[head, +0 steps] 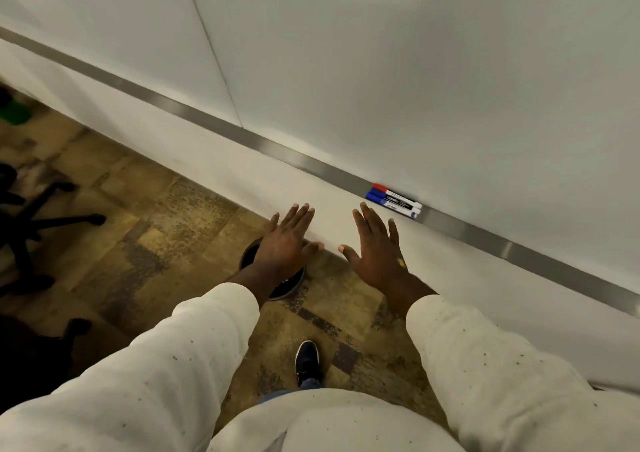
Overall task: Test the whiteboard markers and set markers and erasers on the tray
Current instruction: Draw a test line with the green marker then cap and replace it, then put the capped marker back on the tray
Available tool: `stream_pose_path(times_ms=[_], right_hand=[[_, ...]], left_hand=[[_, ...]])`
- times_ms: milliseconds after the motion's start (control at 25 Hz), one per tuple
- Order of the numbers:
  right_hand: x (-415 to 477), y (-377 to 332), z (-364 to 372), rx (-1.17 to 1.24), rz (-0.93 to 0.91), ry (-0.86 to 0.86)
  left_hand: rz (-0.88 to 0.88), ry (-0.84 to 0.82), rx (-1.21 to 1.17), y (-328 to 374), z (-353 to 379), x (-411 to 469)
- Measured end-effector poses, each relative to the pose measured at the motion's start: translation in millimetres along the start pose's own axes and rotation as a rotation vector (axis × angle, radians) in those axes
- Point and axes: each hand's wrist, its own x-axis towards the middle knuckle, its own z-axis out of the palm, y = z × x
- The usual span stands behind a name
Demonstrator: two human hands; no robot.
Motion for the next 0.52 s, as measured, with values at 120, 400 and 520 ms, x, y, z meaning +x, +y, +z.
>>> stream_pose_path(times_ms=[120, 400, 520], right_hand=[[-42.8, 36.9, -12.1, -0.034, 0.039, 0.018], [-164.7, 138.9, -53.1, -0.029, 0.118, 0.056], [-209.5, 175.5, -67.5, -0.026, 0.153, 0.085]], left_hand=[[0.025, -0.035, 0.046, 54.2, 7.8, -7.7], [0.159, 0.002, 0.097, 208.1, 43.5, -34.6], [0.220, 0.023, 0.087, 265.5, 53.3, -45.3]])
